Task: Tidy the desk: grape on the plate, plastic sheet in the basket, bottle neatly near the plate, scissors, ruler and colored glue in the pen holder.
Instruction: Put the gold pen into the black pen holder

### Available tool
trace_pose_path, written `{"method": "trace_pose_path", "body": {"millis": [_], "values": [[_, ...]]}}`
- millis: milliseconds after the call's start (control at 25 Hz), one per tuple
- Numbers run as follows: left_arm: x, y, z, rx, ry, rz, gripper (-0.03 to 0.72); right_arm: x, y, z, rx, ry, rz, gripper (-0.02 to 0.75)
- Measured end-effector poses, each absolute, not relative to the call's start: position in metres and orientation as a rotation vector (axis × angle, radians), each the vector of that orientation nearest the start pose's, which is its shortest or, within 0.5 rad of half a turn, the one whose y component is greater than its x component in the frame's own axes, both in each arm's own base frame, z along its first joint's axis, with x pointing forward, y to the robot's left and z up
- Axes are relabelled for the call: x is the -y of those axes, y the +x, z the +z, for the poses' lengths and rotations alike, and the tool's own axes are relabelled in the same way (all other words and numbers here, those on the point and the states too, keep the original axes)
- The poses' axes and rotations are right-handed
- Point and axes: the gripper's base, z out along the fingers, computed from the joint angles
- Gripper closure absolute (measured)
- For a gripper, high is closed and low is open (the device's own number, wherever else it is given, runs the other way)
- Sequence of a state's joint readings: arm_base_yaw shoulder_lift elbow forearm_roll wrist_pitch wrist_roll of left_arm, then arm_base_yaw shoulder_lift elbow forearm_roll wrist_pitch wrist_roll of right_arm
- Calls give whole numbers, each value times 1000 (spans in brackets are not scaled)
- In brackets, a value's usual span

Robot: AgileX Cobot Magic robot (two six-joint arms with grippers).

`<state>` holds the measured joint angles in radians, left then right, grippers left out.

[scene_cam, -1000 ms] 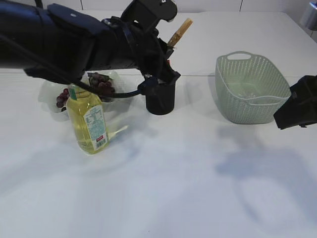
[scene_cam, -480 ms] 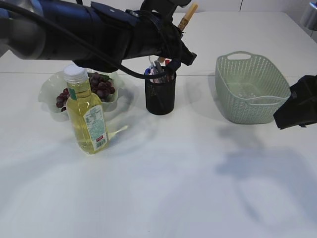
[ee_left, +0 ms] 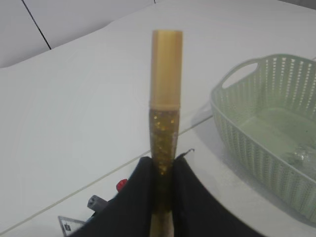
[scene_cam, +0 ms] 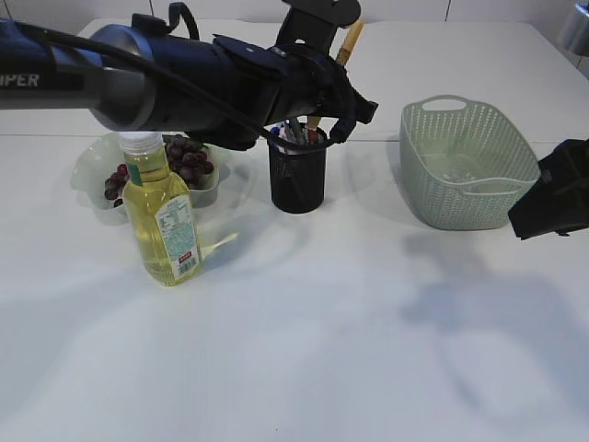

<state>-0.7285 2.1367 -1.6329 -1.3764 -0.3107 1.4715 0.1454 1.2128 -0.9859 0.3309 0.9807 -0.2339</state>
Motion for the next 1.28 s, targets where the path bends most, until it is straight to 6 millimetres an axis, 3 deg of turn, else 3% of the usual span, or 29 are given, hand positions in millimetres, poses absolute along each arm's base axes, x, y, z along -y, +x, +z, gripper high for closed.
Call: {"method": "trace_pose_path", "body": {"millis": [600, 1000, 1280], "values": [[306, 412, 219, -1849, 433, -140, 624, -57, 223, 310, -2631, -340, 396, 387], [307, 421, 194, -1829, 448, -150, 623, -57, 223, 310, -2631, -340, 396, 387], [309, 422, 194, -1781, 488, -148, 621, -57, 223, 310, -2631, -340, 396, 387]]}}
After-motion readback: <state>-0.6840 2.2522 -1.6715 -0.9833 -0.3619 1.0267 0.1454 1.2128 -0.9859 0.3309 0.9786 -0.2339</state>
